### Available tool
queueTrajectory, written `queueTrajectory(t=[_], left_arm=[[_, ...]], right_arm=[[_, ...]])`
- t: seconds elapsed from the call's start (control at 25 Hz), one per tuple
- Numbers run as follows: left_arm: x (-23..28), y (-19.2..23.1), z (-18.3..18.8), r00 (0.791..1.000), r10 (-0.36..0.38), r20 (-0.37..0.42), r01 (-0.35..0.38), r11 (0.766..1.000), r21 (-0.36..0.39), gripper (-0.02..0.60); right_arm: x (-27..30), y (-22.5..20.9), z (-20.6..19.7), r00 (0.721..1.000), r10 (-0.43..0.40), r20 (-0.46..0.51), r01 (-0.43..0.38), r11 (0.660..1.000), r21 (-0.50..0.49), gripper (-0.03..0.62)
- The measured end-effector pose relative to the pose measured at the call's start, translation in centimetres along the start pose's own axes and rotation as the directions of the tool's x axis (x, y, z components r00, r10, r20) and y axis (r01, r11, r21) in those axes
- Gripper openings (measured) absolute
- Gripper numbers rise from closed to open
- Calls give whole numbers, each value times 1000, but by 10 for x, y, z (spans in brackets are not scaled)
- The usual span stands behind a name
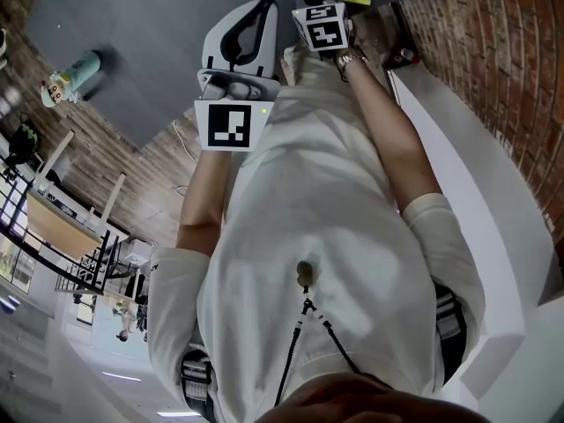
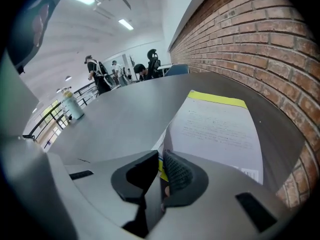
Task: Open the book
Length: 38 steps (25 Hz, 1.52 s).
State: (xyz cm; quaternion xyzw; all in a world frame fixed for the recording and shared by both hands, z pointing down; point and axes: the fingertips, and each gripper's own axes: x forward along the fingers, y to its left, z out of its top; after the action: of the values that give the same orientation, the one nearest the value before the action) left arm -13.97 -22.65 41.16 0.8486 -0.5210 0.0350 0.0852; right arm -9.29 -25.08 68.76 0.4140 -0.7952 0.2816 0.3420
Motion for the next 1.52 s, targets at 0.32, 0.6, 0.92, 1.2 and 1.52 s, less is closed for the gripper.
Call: queueTrajectory(t=[0.32,0.6,0.92,1.2,1.52], left_arm=[[2,-16,0,1000,-4,7,4,1000,6,22],[3,-25,-1,1000,-11,3,11,1000,10,22],[5,-39,1,999,-30,11,30,999,17,21],[7,-58,1,998,-58,18,58,998,16,21],[9,-75,-2,996,-90,10,90,996,9,22]], right_arm=[[-4,-6,-3,999,32,4,-32,998,51,48],[-16,-9,1,999,39,28,-41,997,62,47],[-35,-15,7,996,44,76,-51,995,84,46],[-49,-24,5,994,46,99,-56,993,100,46],[-65,-36,-1,992,25,122,-42,990,135,44]])
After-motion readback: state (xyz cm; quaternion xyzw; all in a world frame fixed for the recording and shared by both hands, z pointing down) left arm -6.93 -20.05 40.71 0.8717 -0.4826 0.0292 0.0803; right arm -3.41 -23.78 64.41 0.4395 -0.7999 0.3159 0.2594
